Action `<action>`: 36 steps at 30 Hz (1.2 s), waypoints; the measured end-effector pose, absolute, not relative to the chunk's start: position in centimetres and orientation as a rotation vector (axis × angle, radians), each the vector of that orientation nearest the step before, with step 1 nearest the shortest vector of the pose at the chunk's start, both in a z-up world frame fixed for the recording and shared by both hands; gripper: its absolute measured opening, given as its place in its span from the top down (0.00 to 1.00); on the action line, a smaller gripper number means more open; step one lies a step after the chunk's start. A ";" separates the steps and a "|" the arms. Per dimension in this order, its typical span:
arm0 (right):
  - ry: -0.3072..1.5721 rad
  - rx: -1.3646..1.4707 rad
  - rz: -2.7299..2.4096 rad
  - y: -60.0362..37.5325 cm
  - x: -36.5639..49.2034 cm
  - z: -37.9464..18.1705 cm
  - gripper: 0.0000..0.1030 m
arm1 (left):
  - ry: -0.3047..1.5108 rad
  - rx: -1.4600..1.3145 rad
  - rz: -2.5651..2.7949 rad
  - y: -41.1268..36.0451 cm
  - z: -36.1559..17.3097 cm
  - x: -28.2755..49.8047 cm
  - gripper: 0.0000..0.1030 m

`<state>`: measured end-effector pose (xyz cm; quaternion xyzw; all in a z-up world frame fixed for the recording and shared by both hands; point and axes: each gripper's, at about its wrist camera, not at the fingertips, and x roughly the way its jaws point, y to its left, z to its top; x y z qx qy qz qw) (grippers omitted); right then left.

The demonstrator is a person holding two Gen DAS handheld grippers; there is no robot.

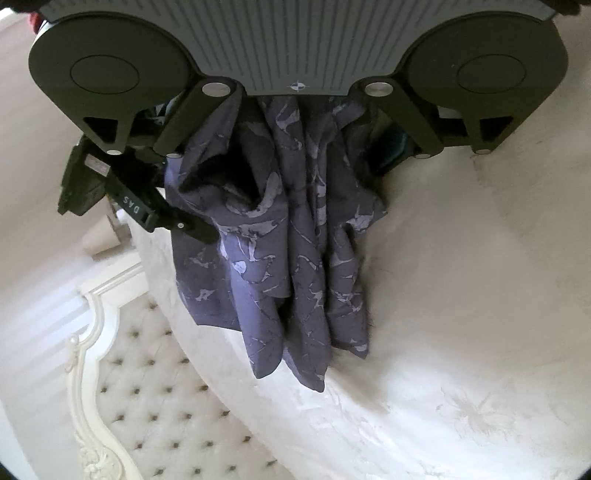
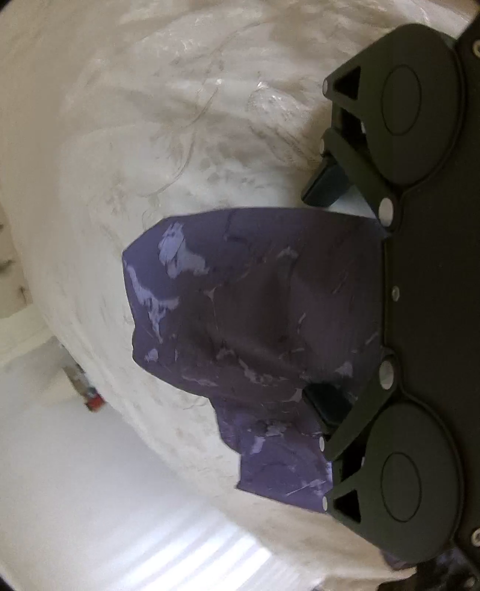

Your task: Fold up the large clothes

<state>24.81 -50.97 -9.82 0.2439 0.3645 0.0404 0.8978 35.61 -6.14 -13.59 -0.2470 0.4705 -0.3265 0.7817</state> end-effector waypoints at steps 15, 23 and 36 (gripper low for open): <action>0.788 0.518 0.003 -47.4 16.3 -7.6 0.01 | 0.907 -0.411 -0.549 -4.3 -10.5 30.9 0.17; 0.730 0.608 -0.075 -45.7 10.1 -6.7 0.01 | 0.777 -0.182 -0.462 -3.5 -6.9 25.5 0.17; 0.587 0.345 -0.100 -39.3 2.6 0.3 0.01 | 0.615 0.099 -0.375 -4.8 -1.7 17.5 0.17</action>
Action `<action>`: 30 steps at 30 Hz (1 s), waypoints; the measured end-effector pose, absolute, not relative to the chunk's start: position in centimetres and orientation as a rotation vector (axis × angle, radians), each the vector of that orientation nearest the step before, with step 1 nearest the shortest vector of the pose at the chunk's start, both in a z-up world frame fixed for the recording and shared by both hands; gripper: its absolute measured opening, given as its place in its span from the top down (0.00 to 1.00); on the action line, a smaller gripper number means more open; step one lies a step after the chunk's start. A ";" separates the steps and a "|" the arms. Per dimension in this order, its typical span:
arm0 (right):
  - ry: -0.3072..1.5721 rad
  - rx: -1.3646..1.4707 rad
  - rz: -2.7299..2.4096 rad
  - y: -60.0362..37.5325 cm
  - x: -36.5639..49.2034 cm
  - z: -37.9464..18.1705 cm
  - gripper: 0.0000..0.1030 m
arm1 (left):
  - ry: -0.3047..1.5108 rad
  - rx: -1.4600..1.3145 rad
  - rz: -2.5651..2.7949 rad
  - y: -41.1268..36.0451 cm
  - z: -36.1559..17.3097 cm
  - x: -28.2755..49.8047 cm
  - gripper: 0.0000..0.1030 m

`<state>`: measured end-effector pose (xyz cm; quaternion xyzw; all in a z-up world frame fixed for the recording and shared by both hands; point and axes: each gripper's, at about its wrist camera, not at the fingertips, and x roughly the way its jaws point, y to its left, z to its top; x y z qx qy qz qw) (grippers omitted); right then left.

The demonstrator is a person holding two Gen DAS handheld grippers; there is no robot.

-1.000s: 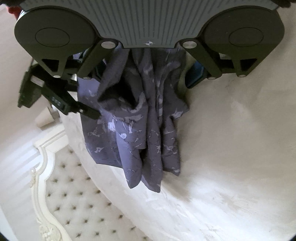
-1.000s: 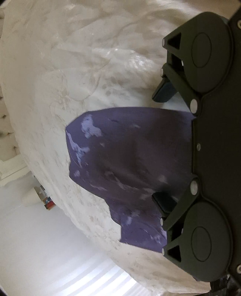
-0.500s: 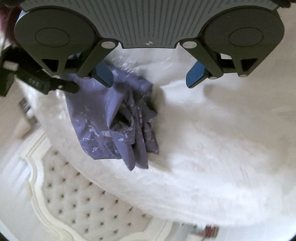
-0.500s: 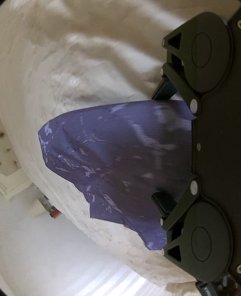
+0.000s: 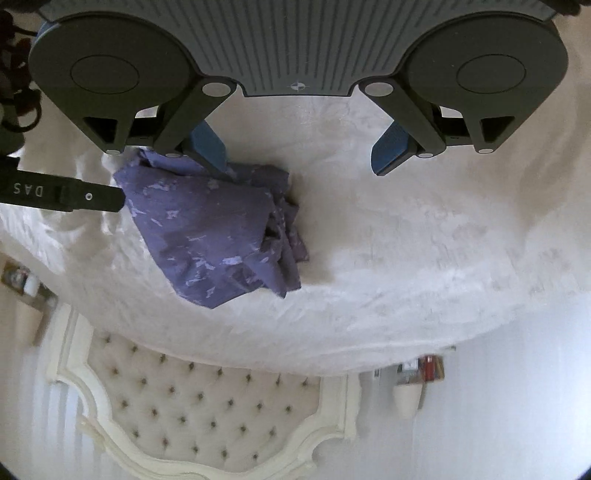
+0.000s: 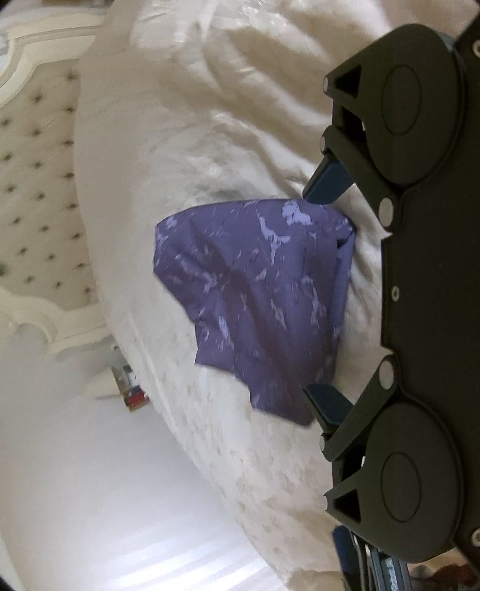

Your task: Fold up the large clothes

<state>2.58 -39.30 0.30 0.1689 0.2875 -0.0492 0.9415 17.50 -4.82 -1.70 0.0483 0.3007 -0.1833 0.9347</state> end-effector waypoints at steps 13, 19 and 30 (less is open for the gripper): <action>0.572 0.260 -0.218 -37.7 -4.3 2.9 0.01 | 0.607 0.108 -0.337 -6.2 0.4 13.9 0.16; 0.617 0.185 -0.321 -36.1 -6.0 2.4 0.01 | 0.659 0.135 -0.315 -6.6 -0.5 12.9 0.16; 0.623 0.216 -0.273 -35.5 -6.9 2.0 0.01 | 0.686 0.134 -0.304 -6.3 -0.8 11.8 0.16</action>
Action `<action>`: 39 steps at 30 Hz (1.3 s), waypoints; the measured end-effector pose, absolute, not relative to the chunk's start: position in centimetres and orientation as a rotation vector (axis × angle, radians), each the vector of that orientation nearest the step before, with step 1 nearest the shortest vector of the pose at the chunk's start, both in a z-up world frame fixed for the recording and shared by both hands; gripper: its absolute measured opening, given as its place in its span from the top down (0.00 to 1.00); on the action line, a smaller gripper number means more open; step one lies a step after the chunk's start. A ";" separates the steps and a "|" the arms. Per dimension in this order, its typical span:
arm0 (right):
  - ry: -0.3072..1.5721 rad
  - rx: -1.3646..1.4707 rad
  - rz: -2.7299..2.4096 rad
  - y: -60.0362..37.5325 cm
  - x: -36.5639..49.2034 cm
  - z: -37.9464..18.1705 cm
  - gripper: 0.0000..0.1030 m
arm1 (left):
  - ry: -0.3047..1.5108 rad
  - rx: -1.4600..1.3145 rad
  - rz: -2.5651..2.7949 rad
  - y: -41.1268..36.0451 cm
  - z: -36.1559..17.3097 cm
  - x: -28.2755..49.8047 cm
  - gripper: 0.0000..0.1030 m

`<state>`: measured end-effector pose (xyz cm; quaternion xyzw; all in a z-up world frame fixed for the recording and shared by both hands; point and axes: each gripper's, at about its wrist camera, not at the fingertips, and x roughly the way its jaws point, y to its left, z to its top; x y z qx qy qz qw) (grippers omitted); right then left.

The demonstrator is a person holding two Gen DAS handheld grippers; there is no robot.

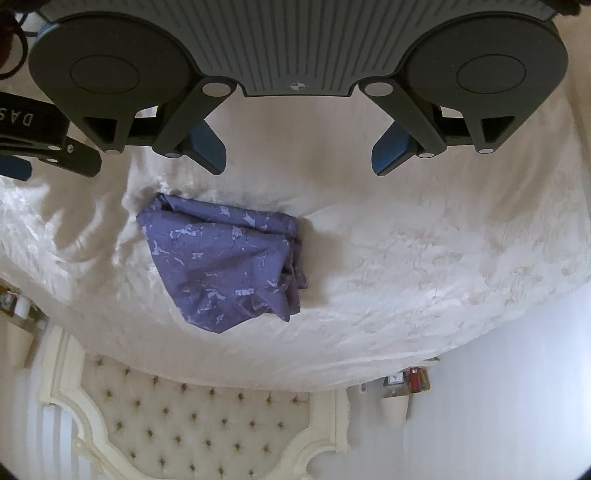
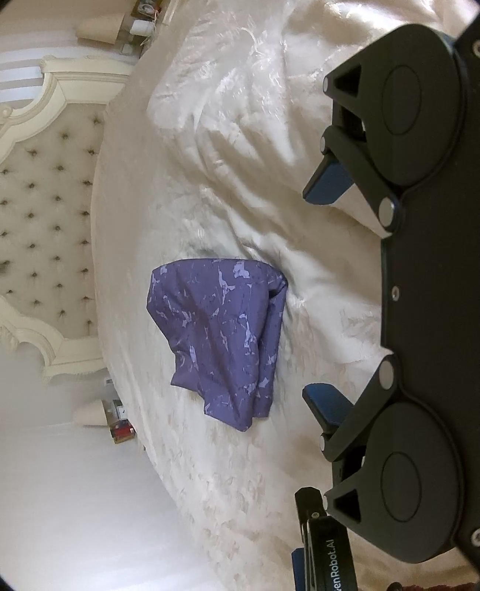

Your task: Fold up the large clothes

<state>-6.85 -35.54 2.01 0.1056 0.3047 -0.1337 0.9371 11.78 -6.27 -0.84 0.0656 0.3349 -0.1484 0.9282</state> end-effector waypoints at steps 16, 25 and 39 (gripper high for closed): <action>0.641 0.280 -0.281 -36.2 -7.2 1.5 0.01 | 0.723 0.140 -0.299 -6.6 -1.3 11.3 0.16; 0.653 0.282 -0.285 -36.2 -7.2 1.3 0.01 | 0.728 0.138 -0.286 -6.6 -1.4 11.4 0.16; 0.666 0.280 -0.288 -36.2 -6.9 1.1 0.01 | 0.734 0.118 -0.277 -6.4 -1.6 11.6 0.16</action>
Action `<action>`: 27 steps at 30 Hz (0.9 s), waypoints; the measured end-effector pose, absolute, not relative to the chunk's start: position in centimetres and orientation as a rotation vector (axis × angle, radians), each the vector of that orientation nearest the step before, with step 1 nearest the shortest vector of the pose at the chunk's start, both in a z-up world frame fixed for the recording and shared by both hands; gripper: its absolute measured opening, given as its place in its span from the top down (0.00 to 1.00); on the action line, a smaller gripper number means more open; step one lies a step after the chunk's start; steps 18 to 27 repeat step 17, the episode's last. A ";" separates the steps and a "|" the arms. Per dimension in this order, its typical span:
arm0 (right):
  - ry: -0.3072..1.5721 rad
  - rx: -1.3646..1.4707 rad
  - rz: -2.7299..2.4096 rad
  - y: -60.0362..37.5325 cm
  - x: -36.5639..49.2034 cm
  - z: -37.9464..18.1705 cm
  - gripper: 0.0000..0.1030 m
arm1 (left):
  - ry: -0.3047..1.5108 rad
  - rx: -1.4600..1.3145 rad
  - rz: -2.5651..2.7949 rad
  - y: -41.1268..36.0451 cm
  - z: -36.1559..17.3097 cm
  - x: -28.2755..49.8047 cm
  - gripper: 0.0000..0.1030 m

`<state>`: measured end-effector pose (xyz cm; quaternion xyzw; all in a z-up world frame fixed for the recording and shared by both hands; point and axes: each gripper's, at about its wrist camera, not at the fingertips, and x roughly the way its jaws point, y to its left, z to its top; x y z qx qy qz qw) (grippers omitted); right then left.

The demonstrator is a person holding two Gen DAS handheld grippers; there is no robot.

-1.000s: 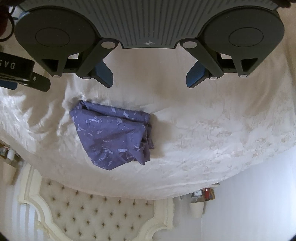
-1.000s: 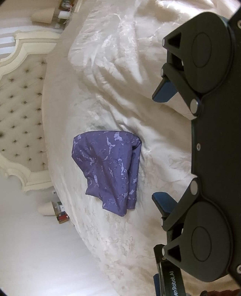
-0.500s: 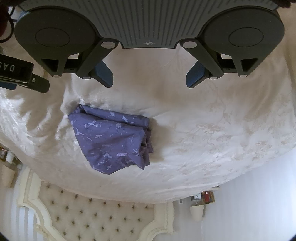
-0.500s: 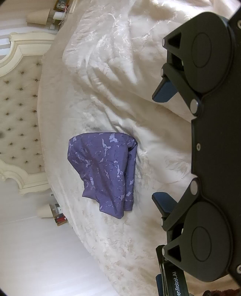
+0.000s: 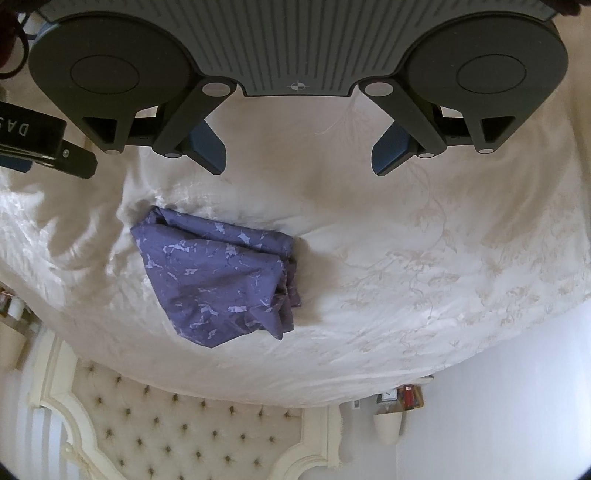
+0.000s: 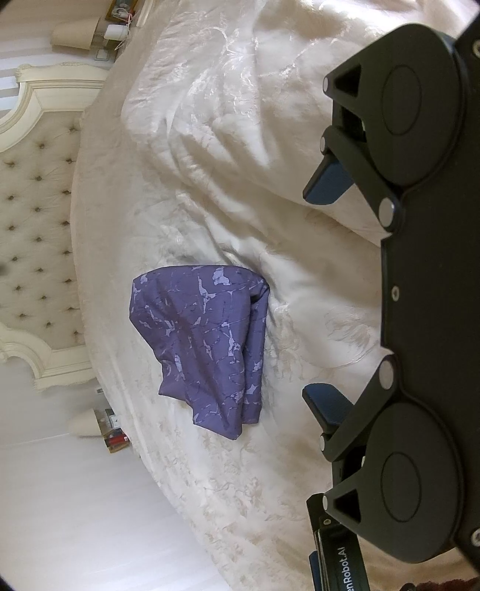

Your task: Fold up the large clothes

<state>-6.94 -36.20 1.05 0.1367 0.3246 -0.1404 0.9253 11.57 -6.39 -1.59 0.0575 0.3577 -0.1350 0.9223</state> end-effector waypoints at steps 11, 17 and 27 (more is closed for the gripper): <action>0.668 0.282 -0.288 -36.2 -7.0 1.0 0.01 | 0.724 0.129 -0.288 -6.6 -1.5 11.3 0.17; 0.671 0.285 -0.289 -36.0 -7.1 0.8 0.01 | 0.728 0.133 -0.289 -6.7 -1.6 11.3 0.17; 0.671 0.285 -0.289 -36.0 -7.1 0.8 0.01 | 0.728 0.133 -0.289 -6.7 -1.6 11.3 0.17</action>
